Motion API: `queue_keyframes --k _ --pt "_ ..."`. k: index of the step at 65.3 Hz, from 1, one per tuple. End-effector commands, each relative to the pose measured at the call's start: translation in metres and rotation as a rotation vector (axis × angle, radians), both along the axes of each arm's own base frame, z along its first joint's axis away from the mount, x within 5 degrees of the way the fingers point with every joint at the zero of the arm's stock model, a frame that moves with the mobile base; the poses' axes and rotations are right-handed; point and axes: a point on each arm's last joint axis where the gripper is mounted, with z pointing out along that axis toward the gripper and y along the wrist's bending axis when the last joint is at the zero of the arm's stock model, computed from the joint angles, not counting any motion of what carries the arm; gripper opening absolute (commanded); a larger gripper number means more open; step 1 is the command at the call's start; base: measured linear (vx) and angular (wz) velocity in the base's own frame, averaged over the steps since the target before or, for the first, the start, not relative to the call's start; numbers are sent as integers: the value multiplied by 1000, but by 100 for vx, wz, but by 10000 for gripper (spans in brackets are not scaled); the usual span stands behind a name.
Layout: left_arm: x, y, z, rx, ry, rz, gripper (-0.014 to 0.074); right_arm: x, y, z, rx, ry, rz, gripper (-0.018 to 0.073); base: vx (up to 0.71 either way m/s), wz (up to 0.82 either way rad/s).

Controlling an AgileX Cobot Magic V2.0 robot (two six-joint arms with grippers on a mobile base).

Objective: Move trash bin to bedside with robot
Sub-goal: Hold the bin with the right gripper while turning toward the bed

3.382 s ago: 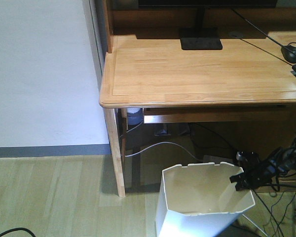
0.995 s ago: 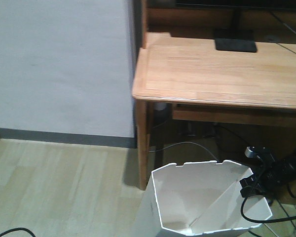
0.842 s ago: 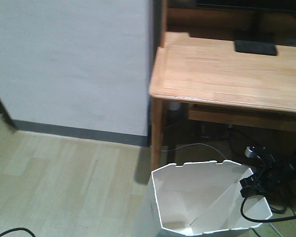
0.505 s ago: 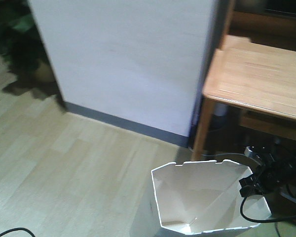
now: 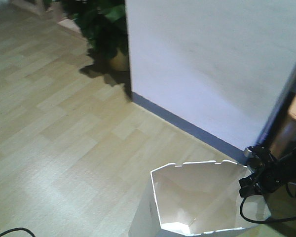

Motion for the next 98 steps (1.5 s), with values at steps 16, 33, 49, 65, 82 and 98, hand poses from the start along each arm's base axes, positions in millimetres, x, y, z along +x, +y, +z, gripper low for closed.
queue_keyframes --k 16,33,49,65,82,98 --pt "1 -1 -1 -4 -67 -8 -6 7 11 34 174 -2 -5 -6 4 60" --pt "1 -1 -1 -4 -67 -8 -6 7 11 34 175 -2 -3 -6 7 67" --pt "1 -1 -1 -4 -67 -8 -6 7 11 34 175 -2 -3 -6 11 77" --pt "1 -1 -1 -4 -67 -8 -6 7 11 34 174 -2 -5 -6 15 64" --pt "1 -1 -1 -4 -67 -8 -6 7 11 34 174 -2 -5 -6 19 42" --pt "1 -1 -1 -4 -67 -8 -6 7 11 34 174 -2 -5 -6 23 17"
